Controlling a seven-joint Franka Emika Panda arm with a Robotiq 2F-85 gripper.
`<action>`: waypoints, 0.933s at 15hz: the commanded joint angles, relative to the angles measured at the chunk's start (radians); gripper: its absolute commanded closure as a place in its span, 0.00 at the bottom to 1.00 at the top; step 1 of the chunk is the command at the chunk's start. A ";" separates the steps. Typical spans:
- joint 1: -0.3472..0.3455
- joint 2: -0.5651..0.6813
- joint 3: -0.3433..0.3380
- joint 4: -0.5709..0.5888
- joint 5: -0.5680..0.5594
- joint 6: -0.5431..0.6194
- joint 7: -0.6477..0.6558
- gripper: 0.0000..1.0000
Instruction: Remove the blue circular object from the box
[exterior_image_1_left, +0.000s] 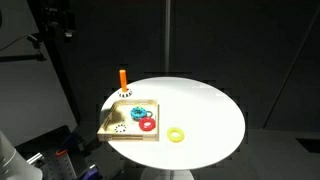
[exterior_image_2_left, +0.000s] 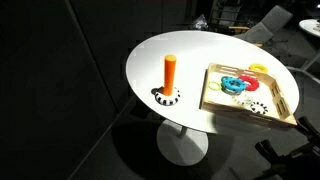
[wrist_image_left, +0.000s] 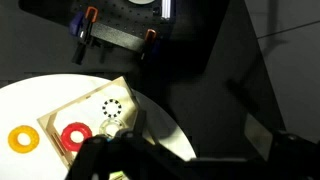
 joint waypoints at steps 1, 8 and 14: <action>-0.012 0.000 0.009 0.003 0.004 -0.003 -0.005 0.00; -0.059 0.049 -0.001 0.031 -0.023 0.012 0.017 0.00; -0.113 0.145 -0.003 0.025 -0.060 0.125 0.041 0.00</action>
